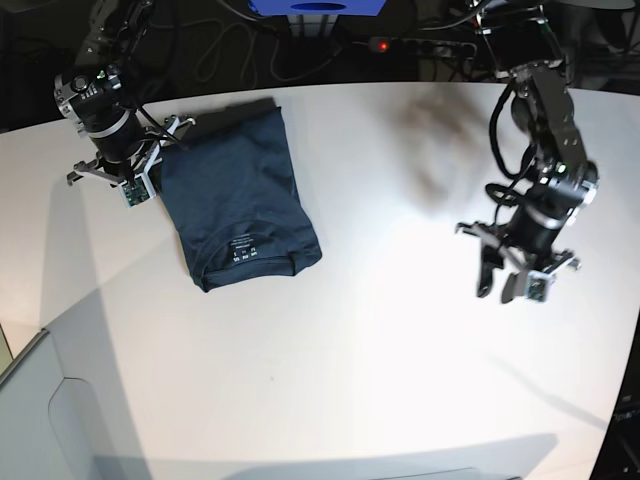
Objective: Fold the T-shirt properly
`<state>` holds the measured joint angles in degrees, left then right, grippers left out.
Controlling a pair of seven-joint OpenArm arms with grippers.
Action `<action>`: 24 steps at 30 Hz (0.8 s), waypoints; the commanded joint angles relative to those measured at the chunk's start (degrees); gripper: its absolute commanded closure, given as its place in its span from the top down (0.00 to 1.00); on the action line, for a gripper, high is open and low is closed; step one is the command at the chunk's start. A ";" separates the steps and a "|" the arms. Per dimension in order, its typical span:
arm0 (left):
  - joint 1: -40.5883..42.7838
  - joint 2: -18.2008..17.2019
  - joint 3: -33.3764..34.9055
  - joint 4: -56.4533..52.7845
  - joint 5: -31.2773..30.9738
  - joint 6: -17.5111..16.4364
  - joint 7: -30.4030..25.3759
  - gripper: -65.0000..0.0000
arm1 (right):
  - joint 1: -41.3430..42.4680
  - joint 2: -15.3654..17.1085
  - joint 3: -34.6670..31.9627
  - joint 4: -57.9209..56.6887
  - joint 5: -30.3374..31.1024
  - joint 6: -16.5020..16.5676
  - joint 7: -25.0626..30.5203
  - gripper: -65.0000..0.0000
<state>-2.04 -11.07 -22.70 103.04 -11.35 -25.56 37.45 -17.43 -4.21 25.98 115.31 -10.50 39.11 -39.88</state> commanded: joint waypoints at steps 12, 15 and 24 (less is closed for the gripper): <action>6.48 0.04 -9.52 0.65 -6.01 0.02 -0.22 0.33 | -2.04 -0.14 -0.09 -9.06 0.61 0.89 2.65 0.00; 7.36 0.30 -10.31 0.74 -6.01 0.02 -0.31 0.33 | -3.27 -0.14 -0.09 -9.24 0.61 0.89 5.81 0.00; 8.24 0.65 -10.84 0.65 -6.01 0.02 -0.22 0.33 | -4.42 -0.67 2.46 -2.73 0.70 0.89 6.43 0.00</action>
<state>6.72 -9.63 -33.23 102.65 -16.73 -25.58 38.68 -21.43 -5.02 28.25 111.44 -10.46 39.11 -34.28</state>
